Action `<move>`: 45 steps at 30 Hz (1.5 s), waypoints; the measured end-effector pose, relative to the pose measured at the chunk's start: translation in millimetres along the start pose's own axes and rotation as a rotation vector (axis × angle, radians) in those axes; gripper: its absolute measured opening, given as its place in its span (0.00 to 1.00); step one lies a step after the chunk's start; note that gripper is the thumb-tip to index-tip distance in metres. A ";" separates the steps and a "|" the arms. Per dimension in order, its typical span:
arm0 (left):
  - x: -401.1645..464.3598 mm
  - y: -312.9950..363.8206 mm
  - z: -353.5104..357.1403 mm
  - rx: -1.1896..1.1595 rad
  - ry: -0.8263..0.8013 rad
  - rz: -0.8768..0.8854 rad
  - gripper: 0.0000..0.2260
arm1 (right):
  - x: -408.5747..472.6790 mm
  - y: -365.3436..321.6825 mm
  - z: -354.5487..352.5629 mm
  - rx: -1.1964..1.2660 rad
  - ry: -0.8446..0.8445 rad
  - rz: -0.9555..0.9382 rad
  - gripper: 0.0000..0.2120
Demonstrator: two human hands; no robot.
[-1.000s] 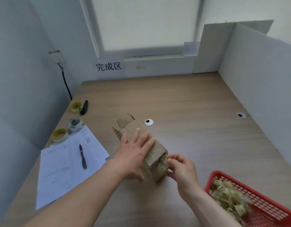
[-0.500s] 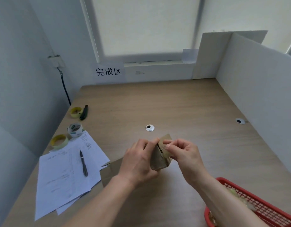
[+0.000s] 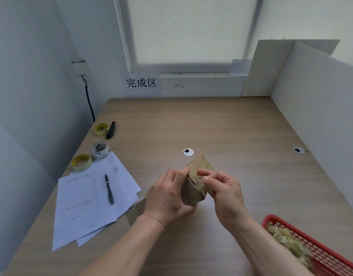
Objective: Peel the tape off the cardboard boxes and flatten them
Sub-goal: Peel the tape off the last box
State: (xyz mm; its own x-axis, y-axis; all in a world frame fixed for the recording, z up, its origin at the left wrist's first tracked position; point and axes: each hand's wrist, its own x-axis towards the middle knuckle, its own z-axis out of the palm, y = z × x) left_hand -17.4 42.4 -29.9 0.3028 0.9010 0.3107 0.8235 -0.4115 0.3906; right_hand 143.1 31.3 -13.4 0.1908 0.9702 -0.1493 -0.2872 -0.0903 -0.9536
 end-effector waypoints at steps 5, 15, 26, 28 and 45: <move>-9.3 -4.7 -0.5 0.004 0.031 0.111 0.39 | 7.1 -7.8 -3.3 0.003 -0.009 0.102 0.21; -9.4 -6.8 7.8 -0.021 -0.046 0.233 0.36 | 26.1 -1.4 -11.4 -0.231 0.082 0.121 0.10; -4.4 -1.2 19.0 0.029 -0.044 0.358 0.36 | 38.3 14.2 -21.5 -0.373 0.150 -0.013 0.09; -4.6 -0.3 19.6 0.028 -0.031 0.378 0.35 | 39.1 17.2 -22.2 -0.373 0.147 -0.002 0.09; -33.6 5.8 24.3 -0.003 0.017 0.363 0.31 | 50.5 35.2 -55.8 -0.250 0.255 0.323 0.17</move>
State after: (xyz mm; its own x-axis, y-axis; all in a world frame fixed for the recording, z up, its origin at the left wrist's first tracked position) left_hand -11.1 13.1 -59.1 0.5674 0.6933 0.4442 0.6620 -0.7049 0.2546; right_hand 195.0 64.6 -69.1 0.3617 0.8006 -0.4777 -0.1412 -0.4594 -0.8769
